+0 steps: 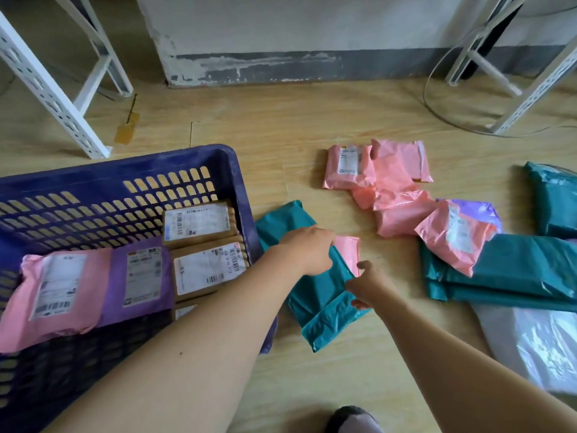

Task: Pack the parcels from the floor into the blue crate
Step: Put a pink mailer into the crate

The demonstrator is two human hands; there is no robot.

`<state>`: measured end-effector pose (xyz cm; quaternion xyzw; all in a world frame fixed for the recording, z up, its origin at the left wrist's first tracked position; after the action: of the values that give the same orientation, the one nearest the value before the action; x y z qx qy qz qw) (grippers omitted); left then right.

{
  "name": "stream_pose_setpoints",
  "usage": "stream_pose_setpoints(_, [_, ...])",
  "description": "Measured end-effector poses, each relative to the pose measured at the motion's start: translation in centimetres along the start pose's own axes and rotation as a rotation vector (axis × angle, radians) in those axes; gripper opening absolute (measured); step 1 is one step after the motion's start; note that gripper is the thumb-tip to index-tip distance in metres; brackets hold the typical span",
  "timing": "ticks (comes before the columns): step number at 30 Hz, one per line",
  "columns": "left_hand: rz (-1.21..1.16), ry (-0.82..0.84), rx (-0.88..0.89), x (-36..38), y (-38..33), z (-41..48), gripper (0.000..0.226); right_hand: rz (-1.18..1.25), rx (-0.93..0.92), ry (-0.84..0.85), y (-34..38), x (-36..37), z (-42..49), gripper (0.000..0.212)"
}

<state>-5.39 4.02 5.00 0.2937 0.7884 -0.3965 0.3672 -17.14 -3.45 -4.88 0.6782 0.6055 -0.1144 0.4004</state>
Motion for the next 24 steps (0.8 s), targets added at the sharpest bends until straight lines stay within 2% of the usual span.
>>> stream_pose_setpoints(4, [-0.03,0.042,-0.009,1.3,-0.3,0.6,0.042,-0.084,-0.047,0.0,-1.4,-0.3,1.7,0.083])
stream_pose_setpoints(8, [-0.107,-0.003,-0.039,1.1,0.7,0.6,0.041,0.147,0.1,0.204,-3.2,2.0,2.0,0.106])
stream_pose_setpoints(10, [-0.131,-0.011,-0.048,1.1,1.1,0.7,0.041,0.203,0.106,0.241,-3.0,3.1,2.0,0.097])
stream_pose_setpoints(13, [-0.148,-0.017,-0.054,1.3,1.7,0.6,0.04,0.143,0.088,0.163,-2.8,3.1,2.8,0.074])
stream_pose_setpoints(17, [-0.142,-0.019,-0.064,1.1,1.9,0.4,0.042,0.16,0.074,0.137,-1.8,1.8,2.5,0.025])
stream_pose_setpoints(20, [-0.147,-0.011,-0.04,0.5,1.5,-0.2,0.053,0.296,0.026,0.097,-0.2,-0.2,1.3,0.021])
stream_pose_setpoints(24, [-0.177,0.09,-0.079,0.0,1.0,-1.7,0.091,0.472,-0.011,-0.011,3.3,-4.2,-1.5,0.028])
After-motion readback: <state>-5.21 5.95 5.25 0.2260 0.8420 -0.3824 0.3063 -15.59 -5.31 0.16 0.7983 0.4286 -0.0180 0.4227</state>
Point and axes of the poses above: each hand's wrist, its own z-axis towards the middle knuckle, its own x-axis out of the palm, y = z × x, the point moved 8 cm from there along z, towards the middle knuckle, and after that the axes turned 4 degrees about -z, right-handed, at the moved point
